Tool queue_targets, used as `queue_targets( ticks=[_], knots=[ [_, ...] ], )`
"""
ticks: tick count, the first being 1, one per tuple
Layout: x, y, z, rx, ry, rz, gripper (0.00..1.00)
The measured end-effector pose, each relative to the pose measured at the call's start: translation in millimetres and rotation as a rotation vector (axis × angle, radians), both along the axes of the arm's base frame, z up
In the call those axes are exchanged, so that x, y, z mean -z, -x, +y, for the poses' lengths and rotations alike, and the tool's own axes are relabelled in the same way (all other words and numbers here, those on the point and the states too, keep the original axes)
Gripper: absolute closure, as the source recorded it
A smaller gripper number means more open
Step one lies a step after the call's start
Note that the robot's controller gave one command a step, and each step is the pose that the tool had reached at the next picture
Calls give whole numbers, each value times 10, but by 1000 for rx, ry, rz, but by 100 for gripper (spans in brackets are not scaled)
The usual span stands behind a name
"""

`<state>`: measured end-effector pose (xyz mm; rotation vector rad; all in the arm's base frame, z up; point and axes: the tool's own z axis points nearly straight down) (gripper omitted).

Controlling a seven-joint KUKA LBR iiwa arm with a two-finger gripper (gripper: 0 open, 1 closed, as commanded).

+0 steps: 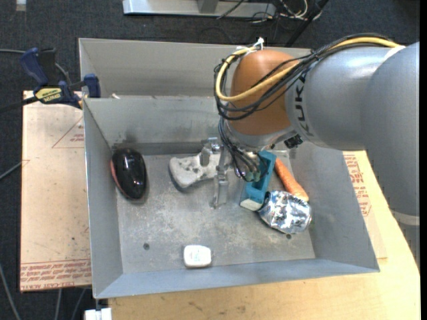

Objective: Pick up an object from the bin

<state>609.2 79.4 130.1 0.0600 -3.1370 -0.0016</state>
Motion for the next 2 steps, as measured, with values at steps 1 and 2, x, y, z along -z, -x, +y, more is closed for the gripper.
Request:
queue_targets(
  ticks=[1, 2],
  knots=[
    [49, -53, 30, 96, -3, -11, 0],
    [499, -119, -15, 69, -2, -8, 0]
  ],
)
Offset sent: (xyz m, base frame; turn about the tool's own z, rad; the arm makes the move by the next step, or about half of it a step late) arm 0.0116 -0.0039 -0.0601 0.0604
